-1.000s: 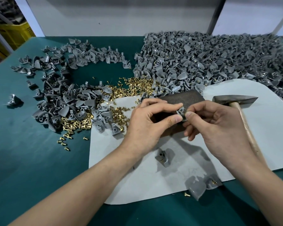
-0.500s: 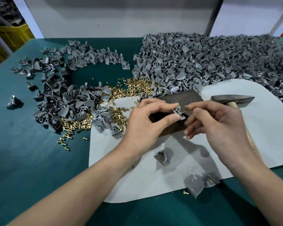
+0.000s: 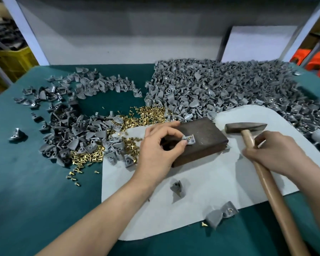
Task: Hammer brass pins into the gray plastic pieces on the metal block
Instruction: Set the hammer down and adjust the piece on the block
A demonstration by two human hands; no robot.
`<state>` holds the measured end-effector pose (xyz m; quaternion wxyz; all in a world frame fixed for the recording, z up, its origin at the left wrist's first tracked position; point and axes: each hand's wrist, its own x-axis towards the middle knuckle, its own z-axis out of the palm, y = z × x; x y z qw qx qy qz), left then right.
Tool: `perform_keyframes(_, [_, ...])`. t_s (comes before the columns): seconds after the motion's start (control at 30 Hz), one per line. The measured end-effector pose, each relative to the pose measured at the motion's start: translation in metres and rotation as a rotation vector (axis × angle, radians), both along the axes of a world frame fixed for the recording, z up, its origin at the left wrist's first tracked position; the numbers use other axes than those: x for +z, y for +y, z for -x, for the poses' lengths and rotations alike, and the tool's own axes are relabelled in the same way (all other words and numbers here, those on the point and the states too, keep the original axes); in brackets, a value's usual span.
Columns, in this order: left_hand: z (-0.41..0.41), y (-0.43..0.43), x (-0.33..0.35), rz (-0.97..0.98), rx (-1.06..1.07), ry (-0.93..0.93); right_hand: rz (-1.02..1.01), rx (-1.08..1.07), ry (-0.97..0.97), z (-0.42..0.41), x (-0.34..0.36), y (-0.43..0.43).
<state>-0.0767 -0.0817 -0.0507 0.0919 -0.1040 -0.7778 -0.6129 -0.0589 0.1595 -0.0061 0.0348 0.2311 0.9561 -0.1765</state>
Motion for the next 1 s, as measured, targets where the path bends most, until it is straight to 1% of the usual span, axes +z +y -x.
perform_keyframes(0.03, [0.000,0.000,0.001,0.018,0.020,0.000,0.190,-0.024,-0.003,0.000,0.005,0.001])
perform_keyframes(0.1, [0.000,0.000,0.001,0.026,0.034,-0.014,0.659,-0.076,-0.062,-0.005,0.017,0.005])
perform_keyframes(0.13, [0.000,0.000,0.002,0.020,0.035,-0.024,0.832,-0.074,-0.061,-0.010,0.022,0.007])
perform_keyframes(0.17, [0.000,0.000,0.001,0.008,0.035,-0.032,0.917,-0.050,-0.034,-0.015,0.027,0.009])
perform_keyframes(0.2, [0.000,0.000,0.001,-0.006,0.033,-0.040,0.930,-0.038,0.016,-0.019,0.031,0.010])
perform_keyframes(0.3, [0.001,0.001,0.000,-0.047,0.026,-0.055,0.777,0.047,0.263,-0.031,0.054,-0.002])
perform_keyframes(0.37, [0.000,0.001,-0.001,-0.062,0.029,-0.053,0.709,0.188,0.407,-0.044,0.068,-0.020])
perform_keyframes(0.4, [0.000,0.001,-0.002,-0.071,0.031,-0.045,0.675,0.271,0.449,-0.051,0.072,-0.033])
perform_keyframes(0.5, [0.001,0.001,-0.002,-0.073,0.031,-0.013,0.587,0.425,0.423,-0.060,0.074,-0.068])
perform_keyframes(0.6, [0.002,-0.001,-0.001,-0.077,0.011,-0.006,0.409,0.493,0.364,-0.053,0.072,-0.079])
perform_keyframes(0.63, [0.001,0.000,-0.001,-0.077,0.008,-0.009,0.413,0.484,0.381,-0.051,0.076,-0.079])
perform_keyframes(0.7, [0.001,-0.001,-0.002,-0.087,0.008,-0.027,0.432,0.447,0.492,-0.053,0.086,-0.074])
perform_keyframes(0.77, [0.002,-0.001,-0.003,-0.098,0.011,-0.048,0.406,0.439,0.558,-0.054,0.087,-0.076])
perform_keyframes(0.8, [0.003,-0.002,-0.003,-0.096,0.011,-0.046,0.395,0.444,0.542,-0.053,0.082,-0.080])
perform_keyframes(0.87, [0.004,-0.002,-0.002,-0.072,0.008,-0.019,0.336,0.478,0.398,-0.050,0.061,-0.088])
perform_keyframes(0.9, [0.003,-0.002,-0.002,-0.064,0.001,-0.004,0.284,0.476,0.360,-0.049,0.052,-0.090])
perform_keyframes(0.93, [0.003,-0.002,-0.002,-0.067,-0.006,0.006,0.242,0.475,0.364,-0.048,0.050,-0.090])
perform_keyframes(0.97, [0.002,-0.002,-0.001,-0.076,-0.009,0.006,0.237,0.474,0.414,-0.046,0.055,-0.087])
perform_keyframes(1.0, [0.002,-0.002,-0.002,-0.079,-0.014,-0.005,0.278,0.458,0.484,-0.047,0.065,-0.083])
